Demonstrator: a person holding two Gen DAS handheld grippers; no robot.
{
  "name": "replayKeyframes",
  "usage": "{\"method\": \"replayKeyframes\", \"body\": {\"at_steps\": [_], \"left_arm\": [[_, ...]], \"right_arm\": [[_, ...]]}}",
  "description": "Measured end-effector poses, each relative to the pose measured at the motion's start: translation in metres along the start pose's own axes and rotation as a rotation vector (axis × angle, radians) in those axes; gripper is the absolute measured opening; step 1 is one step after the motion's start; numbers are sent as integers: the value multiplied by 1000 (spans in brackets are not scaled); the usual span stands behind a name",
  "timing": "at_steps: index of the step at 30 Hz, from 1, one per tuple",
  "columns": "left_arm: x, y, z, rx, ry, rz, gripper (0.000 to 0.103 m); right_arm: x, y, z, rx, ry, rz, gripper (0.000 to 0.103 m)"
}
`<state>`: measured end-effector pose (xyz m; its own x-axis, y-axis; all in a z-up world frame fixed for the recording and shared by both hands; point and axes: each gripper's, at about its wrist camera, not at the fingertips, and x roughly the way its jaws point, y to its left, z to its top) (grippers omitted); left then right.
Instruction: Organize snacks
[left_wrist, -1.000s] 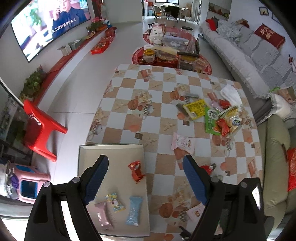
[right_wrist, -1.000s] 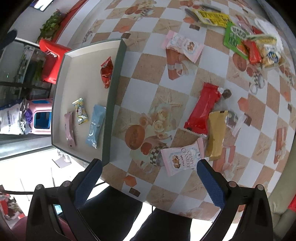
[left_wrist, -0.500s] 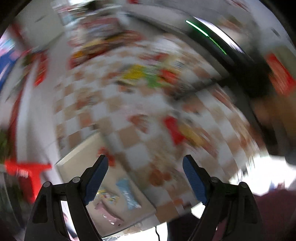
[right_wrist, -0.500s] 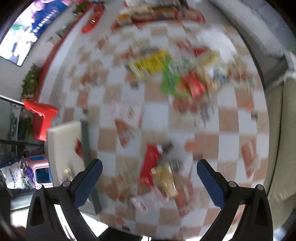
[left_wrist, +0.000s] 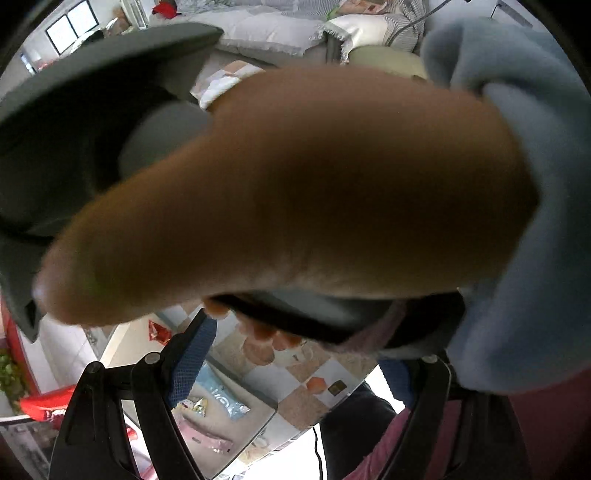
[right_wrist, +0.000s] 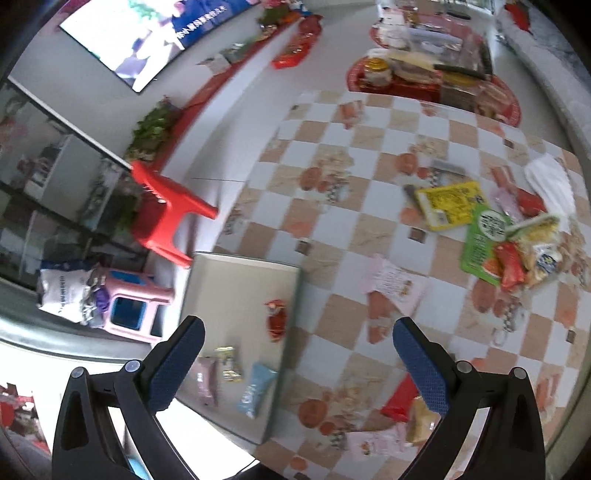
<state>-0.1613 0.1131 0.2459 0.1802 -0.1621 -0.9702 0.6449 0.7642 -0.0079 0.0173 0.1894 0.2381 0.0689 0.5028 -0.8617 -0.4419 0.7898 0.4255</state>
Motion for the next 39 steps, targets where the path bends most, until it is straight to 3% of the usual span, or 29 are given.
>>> {"method": "replayKeyframes", "body": {"at_steps": [4,10,17,36,39], "left_arm": [[4,-1,-1,4,16,34,85],[0,-6,4,25,-12,71,94],[-3,-9,1,43,-25,101,95],[-8,-3,5,38,-37,90,96],[-7,-3,5,35,-35,75,96]], "right_arm": [[-5,2,3,2,-16,20,103],[-10,5,4,-2,-33,46,103],[-12,3,4,7,-38,65,103],[-11,3,5,3,-44,73,103],[-9,-1,3,6,-31,40,103]]}}
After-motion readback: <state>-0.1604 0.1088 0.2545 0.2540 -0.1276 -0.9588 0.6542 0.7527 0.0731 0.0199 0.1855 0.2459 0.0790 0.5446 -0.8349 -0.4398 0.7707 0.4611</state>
